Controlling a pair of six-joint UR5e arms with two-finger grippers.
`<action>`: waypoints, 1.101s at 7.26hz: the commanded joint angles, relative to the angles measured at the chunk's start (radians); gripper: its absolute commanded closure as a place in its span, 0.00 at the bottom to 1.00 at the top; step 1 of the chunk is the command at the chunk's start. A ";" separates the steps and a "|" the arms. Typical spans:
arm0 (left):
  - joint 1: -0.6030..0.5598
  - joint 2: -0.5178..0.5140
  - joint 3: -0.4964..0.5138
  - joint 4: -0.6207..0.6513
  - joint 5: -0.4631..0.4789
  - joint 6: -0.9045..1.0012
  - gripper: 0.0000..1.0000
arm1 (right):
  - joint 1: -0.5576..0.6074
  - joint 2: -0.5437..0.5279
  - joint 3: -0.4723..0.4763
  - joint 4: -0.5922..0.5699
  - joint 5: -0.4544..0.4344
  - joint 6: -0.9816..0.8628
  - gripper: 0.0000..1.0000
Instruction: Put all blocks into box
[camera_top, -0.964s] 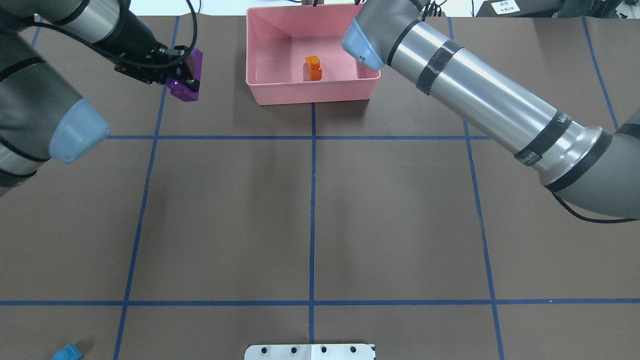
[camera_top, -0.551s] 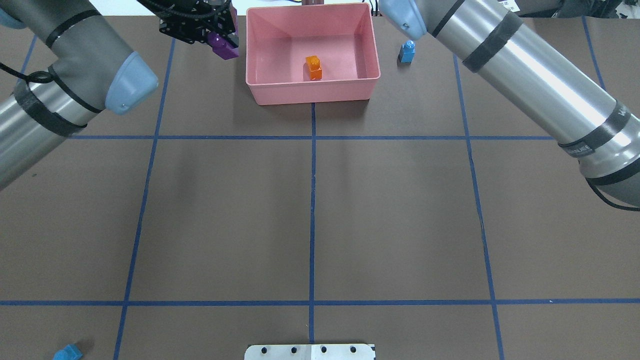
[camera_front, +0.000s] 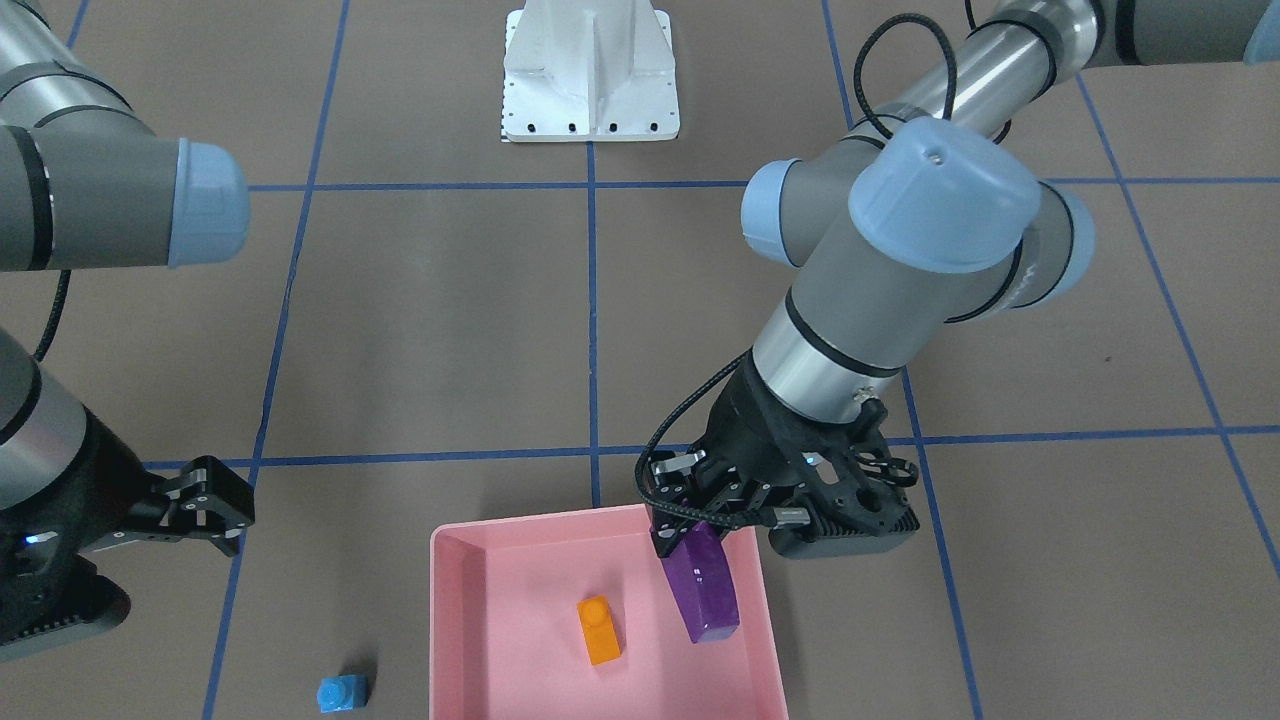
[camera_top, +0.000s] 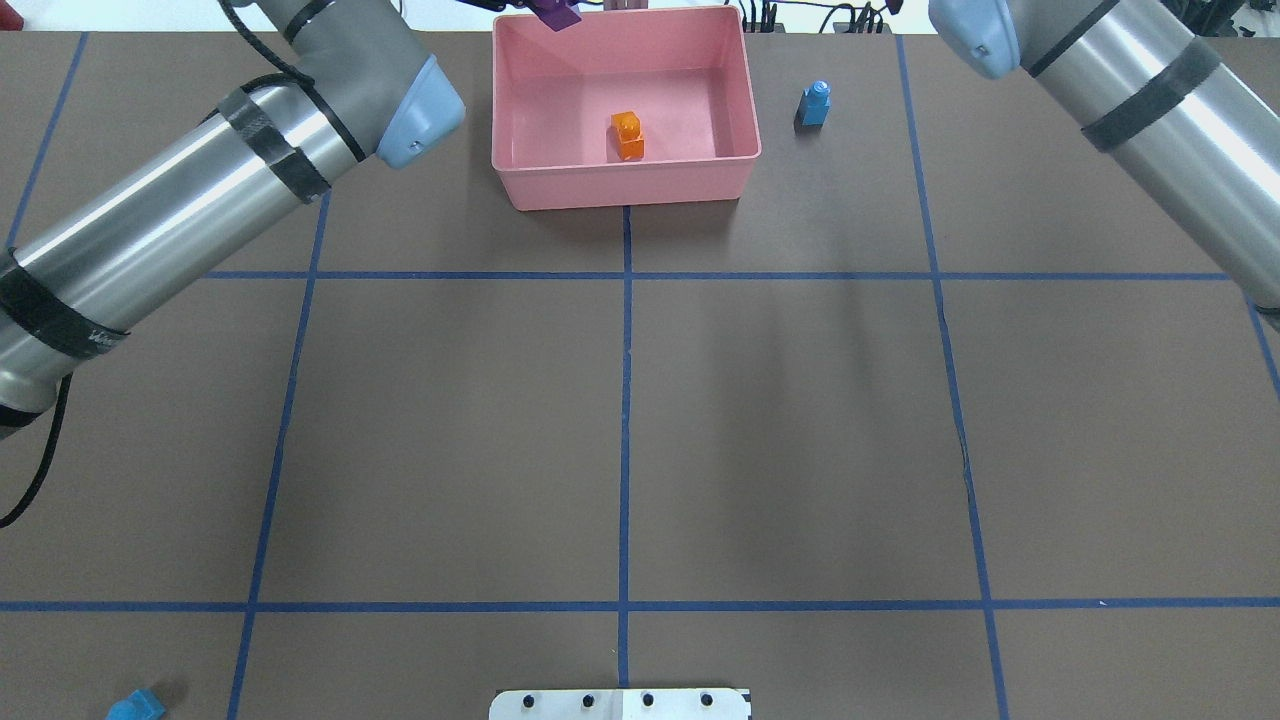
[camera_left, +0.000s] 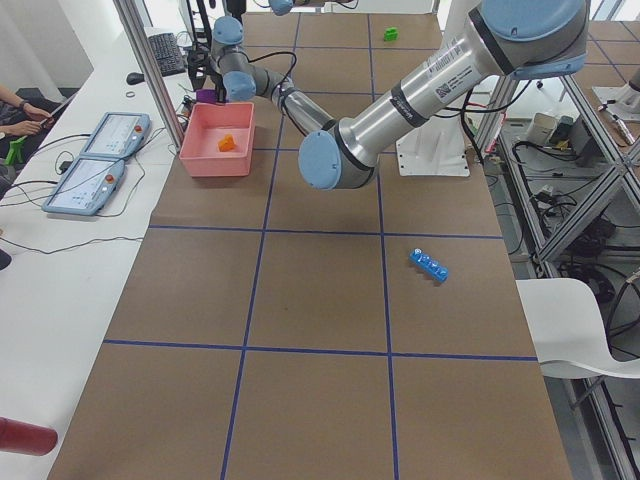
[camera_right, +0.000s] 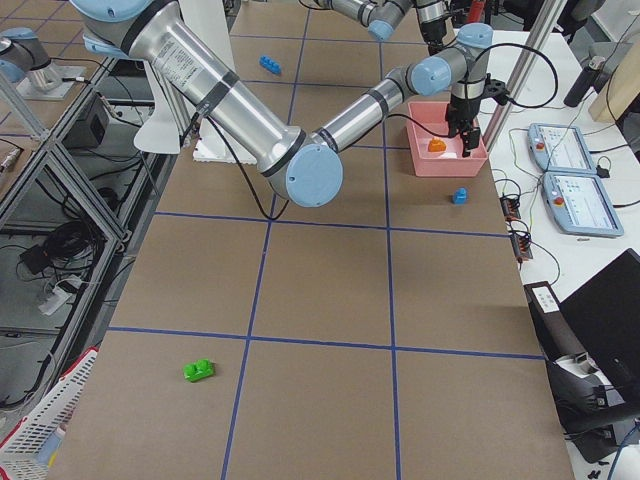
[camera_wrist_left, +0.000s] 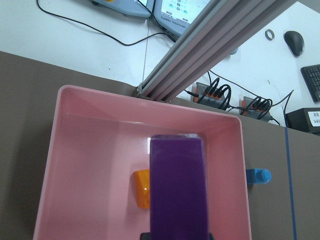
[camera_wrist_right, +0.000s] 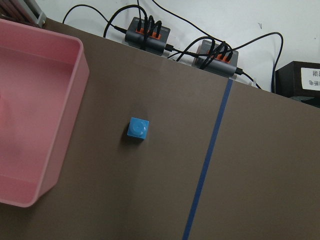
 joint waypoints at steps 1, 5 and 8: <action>0.031 -0.047 0.134 -0.075 0.075 -0.006 1.00 | 0.005 -0.095 -0.013 0.141 -0.002 -0.016 0.01; 0.090 -0.076 0.249 -0.109 0.188 -0.006 1.00 | -0.041 -0.094 -0.171 0.343 -0.003 -0.007 0.01; 0.108 -0.079 0.275 -0.109 0.224 -0.006 0.99 | -0.097 0.008 -0.365 0.559 -0.041 0.190 0.01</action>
